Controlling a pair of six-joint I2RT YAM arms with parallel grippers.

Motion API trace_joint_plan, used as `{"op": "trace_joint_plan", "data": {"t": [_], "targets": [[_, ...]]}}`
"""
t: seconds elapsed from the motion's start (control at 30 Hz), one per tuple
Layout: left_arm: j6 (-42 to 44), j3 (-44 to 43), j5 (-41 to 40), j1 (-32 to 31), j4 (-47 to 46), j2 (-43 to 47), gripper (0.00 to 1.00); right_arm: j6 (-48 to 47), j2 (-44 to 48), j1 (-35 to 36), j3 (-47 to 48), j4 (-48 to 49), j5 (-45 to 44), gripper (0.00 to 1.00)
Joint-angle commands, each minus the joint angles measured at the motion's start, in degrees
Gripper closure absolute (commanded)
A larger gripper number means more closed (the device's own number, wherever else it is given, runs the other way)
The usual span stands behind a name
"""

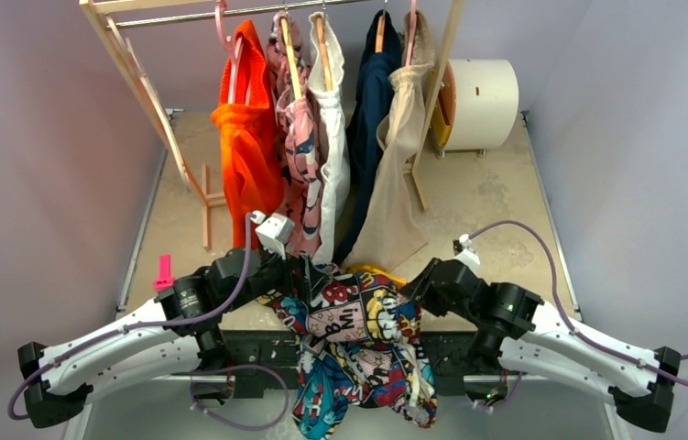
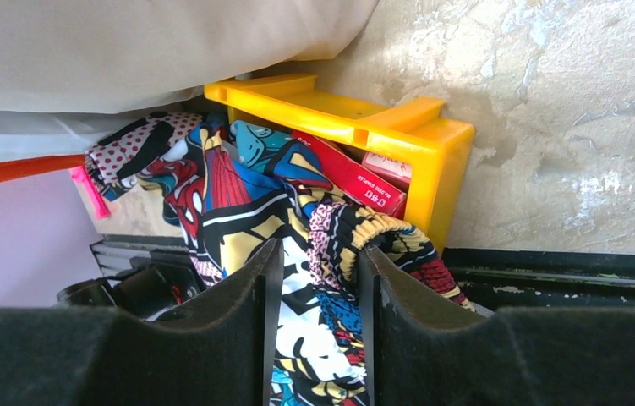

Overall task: Place the shorts on the hanger
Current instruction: Adjust the shorts at the center of the board.

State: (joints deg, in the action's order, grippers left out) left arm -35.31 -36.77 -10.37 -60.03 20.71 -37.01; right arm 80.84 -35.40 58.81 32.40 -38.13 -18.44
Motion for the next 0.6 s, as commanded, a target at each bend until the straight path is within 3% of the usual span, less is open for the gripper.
{"op": "trace_joint_plan", "data": {"t": [0.0,0.03,0.1,0.13,0.23,0.37,0.57], "targets": [[-0.02,-0.40,-0.54,-0.05,-1.46,0.53,0.06,-0.78,-0.47,-0.18,0.01,2.52,-0.45,0.67],[0.00,-0.45,-0.66,-0.04,-1.44,0.62,0.06,-1.70,-0.34,-0.14,0.59,2.97,-1.01,0.74],[0.21,-1.21,-0.97,-0.03,-1.43,0.87,0.06,-5.74,0.00,-0.16,3.16,4.11,-2.90,0.97],[0.60,-2.05,-0.97,-0.08,-1.41,1.08,0.07,-9.36,0.07,-0.16,5.79,4.84,-4.45,1.00],[3.24,-9.42,-1.36,-0.06,0.71,1.14,0.07,-25.64,-1.19,-0.16,16.58,9.80,-5.85,1.00],[7.77,-21.62,-1.62,-0.07,4.06,-0.66,0.07,-44.61,-4.15,-0.16,29.55,19.12,1.50,1.00],[10.94,-29.82,1.70,-0.08,3.34,-1.48,0.07,-59.01,-11.33,-0.11,37.20,27.02,18.36,1.00]]}}
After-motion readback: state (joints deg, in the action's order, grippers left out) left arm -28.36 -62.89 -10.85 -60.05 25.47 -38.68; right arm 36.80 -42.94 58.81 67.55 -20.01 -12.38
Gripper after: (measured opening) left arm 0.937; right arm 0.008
